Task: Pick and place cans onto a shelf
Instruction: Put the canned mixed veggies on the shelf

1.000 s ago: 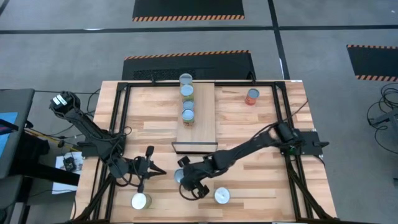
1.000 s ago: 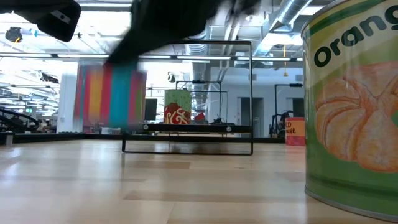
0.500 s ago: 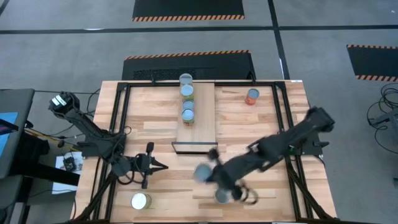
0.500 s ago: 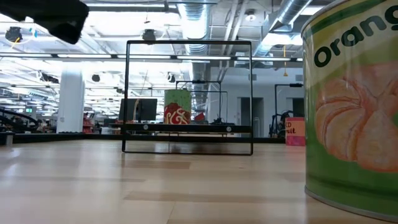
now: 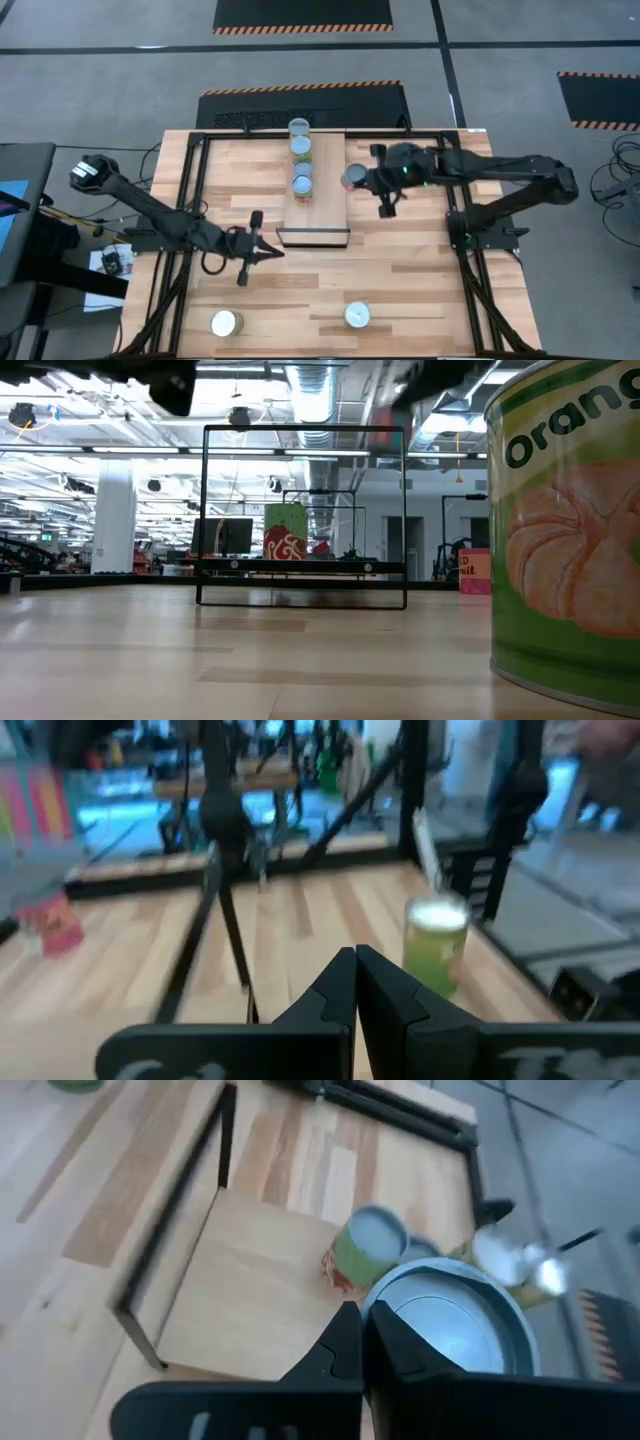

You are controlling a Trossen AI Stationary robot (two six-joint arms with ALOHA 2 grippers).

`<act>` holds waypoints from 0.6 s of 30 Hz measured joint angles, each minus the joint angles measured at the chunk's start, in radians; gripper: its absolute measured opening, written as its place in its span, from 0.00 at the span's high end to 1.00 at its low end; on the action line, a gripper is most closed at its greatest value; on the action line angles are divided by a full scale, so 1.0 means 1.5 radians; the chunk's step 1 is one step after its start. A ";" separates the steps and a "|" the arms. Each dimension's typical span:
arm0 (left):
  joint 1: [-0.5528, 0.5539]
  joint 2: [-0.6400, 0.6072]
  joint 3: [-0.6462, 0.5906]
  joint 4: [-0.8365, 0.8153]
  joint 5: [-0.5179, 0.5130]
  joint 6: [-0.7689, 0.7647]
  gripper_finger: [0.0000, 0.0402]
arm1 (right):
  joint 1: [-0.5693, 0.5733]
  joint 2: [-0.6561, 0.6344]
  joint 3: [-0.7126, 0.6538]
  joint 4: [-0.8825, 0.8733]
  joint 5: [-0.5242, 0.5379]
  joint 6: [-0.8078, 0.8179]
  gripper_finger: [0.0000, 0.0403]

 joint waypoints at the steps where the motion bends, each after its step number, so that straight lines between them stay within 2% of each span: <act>1: 0.014 -0.010 0.000 0.004 0.013 0.005 1.00 | -0.034 -0.007 -0.034 0.031 -0.037 -0.014 0.98; 5: 0.088 -0.065 0.000 -0.011 0.038 0.002 1.00 | -0.153 0.013 -0.120 0.137 -0.162 -0.076 0.98; 10: 0.208 -0.127 0.000 -0.048 0.073 -0.021 1.00 | -0.248 0.107 -0.121 0.175 -0.277 -0.122 0.98; 18: 0.365 -0.140 0.000 -0.069 0.114 -0.025 1.00 | -0.274 0.258 -0.075 0.202 -0.313 -0.156 0.98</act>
